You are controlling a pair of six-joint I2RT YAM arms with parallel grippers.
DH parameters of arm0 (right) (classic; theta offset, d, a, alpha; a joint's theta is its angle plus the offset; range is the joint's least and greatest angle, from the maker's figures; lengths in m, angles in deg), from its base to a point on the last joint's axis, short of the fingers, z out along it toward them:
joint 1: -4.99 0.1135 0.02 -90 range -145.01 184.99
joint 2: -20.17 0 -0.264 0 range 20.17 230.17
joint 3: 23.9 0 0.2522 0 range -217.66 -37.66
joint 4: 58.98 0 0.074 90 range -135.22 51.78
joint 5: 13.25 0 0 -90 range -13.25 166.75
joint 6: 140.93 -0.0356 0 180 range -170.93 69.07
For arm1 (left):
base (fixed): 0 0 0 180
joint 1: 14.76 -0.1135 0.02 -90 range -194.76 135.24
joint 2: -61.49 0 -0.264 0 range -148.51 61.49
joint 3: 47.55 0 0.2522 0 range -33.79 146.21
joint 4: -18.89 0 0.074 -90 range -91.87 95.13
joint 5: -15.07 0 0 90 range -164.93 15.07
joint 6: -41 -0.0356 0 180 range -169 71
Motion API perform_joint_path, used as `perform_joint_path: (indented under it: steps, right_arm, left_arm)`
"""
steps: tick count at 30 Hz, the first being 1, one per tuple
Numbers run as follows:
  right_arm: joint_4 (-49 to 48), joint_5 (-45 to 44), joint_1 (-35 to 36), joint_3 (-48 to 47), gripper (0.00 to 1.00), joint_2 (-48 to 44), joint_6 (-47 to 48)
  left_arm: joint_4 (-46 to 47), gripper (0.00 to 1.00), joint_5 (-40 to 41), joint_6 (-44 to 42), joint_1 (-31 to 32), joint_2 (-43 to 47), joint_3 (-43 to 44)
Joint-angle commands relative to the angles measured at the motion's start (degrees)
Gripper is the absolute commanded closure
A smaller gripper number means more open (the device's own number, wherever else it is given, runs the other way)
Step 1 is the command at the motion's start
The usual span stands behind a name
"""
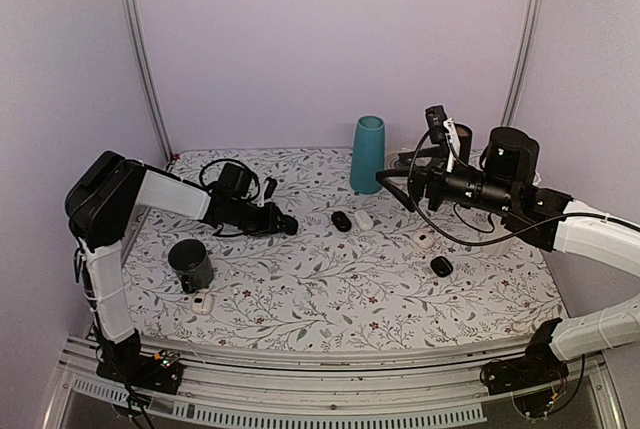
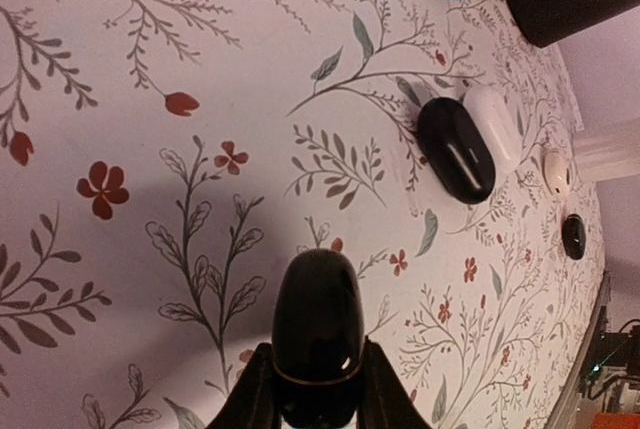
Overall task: Insert the wireless bluetooth earbuds into the charging case
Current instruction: Place the charging case at the center of the board.
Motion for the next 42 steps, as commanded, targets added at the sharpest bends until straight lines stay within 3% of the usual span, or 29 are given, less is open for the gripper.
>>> perform_joint_path:
  steps: [1,9,14,33,42]
  right_arm:
    - [1.03,0.11,-0.45,0.64,0.01,-2.04,0.09]
    - [1.95,0.44,-0.53,0.64,0.01,-3.01,-0.26]
    - [2.50,0.28,-0.51,0.80,0.01,-3.66,-0.44]
    - [4.87,-2.60,-0.51,-0.69,0.01,-2.19,-2.37]
    - [4.87,-4.99,-0.63,-0.93,0.01,-1.84,-2.85]
  left_arm:
    - [-2.35,0.91,0.27,-0.08,-1.05,-1.76,1.46]
    - [-4.10,0.84,2.20,-0.96,-1.31,-2.64,1.82]
    - [-5.59,0.71,3.93,-1.99,-1.32,-2.32,2.29]
    - [-9.78,0.04,11.23,-5.71,-1.27,2.30,5.13]
    - [-10.38,0.04,13.32,-7.49,-1.06,6.66,5.75]
